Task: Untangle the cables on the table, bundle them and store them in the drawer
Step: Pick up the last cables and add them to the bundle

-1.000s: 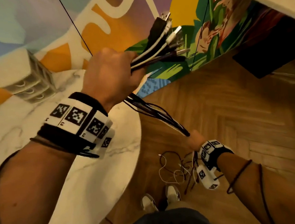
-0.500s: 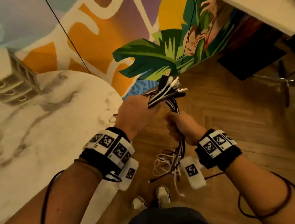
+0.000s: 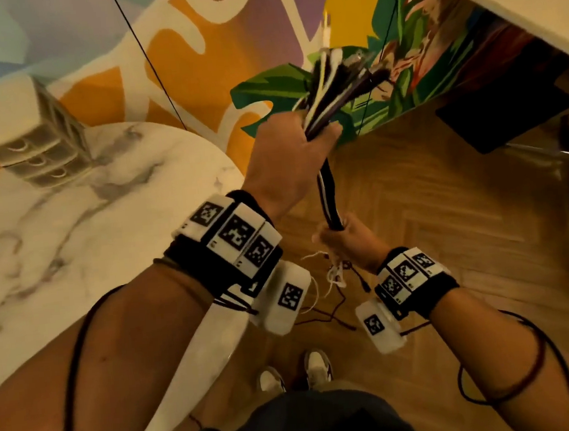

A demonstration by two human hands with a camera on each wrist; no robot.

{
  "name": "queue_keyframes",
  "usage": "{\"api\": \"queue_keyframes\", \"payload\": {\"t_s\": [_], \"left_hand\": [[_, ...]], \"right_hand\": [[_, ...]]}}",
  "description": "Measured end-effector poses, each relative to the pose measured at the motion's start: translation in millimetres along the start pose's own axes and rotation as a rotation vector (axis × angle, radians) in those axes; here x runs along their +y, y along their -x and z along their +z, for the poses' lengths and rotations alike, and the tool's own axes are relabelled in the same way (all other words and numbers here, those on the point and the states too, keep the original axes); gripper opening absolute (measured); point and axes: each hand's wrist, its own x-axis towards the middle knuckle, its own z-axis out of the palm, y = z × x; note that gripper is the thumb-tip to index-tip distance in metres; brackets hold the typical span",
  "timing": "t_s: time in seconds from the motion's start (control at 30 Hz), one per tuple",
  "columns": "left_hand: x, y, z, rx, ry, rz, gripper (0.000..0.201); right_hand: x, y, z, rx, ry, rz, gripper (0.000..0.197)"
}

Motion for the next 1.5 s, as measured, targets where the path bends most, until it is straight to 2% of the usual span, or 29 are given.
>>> {"api": "queue_keyframes", "payload": {"t_s": [0.1,0.2,0.4,0.5,0.6,0.7,0.8,0.87,0.97,1.1,1.17,1.23,1.3,1.33,1.37,1.43,1.47,1.5], "left_hand": [[5,-7,-10,0.046,-0.013,0.022,0.035],[9,-12,-18,0.080,-0.016,0.035,0.029],[11,-19,-36,0.143,-0.053,0.073,0.030],[10,-19,-39,0.143,-0.098,0.066,0.024],[12,-24,-47,0.205,-0.074,0.071,0.033],[17,-31,-58,0.260,-0.056,0.105,0.036],[20,-37,-67,0.277,-0.040,0.113,0.026],[20,-40,-71,0.287,-0.033,0.133,0.022],[16,-37,-68,0.262,-0.050,0.137,0.020],[7,-30,-55,0.228,-0.047,0.107,0.030],[5,-28,-50,0.232,-0.056,0.112,0.033],[4,-24,-44,0.216,-0.032,0.117,0.031],[1,-19,-38,0.180,-0.001,0.112,0.029],[-2,-16,-34,0.160,0.011,0.103,0.029],[-5,-13,-31,0.142,0.020,0.093,0.028],[-12,-8,-22,0.102,0.029,0.072,0.027],[-16,-6,-17,0.077,0.032,0.058,0.026],[-19,-5,-13,0.053,0.033,0.046,0.025]], "right_hand": [[35,-12,-4,0.115,0.094,0.131,0.044],[61,-17,-8,0.152,0.188,0.233,0.030],[112,-20,-28,0.131,0.445,0.481,0.035],[122,-38,-39,0.099,0.339,0.582,0.036],[133,-52,-48,0.041,0.111,0.611,0.032],[145,-47,-50,0.023,0.153,0.692,0.040],[155,-33,-51,0.084,0.217,0.731,0.041],[158,-24,-53,0.190,0.236,0.674,0.033],[157,-15,-52,0.231,0.481,0.580,0.025],[158,-16,-53,0.143,0.710,0.647,0.030],[164,-16,-57,0.038,0.800,0.644,0.030],[173,-19,-61,-0.039,0.819,0.622,0.022],[167,-26,-65,-0.017,0.797,0.596,0.030],[150,-30,-64,0.049,0.783,0.542,0.030],[131,-35,-65,0.158,0.736,0.426,0.026],[72,-37,-63,0.373,0.423,0.118,0.028],[38,-34,-60,0.388,0.239,-0.034,0.033],[3,-28,-53,0.323,0.111,-0.188,0.038]]}}
